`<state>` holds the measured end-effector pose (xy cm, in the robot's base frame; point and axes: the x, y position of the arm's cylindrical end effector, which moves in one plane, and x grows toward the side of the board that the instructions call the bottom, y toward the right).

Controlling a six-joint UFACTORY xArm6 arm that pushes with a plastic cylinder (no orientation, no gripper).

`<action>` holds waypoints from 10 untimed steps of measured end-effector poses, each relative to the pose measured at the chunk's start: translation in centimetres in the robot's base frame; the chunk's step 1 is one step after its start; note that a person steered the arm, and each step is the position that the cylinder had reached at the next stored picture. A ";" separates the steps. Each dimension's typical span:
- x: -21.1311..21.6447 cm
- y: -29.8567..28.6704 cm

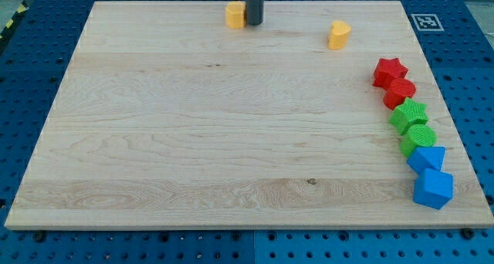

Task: Point at the yellow heart

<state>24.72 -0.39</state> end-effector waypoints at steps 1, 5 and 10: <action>0.1 -0.9; 7.0 4.7; -0.8 8.4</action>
<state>23.91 7.98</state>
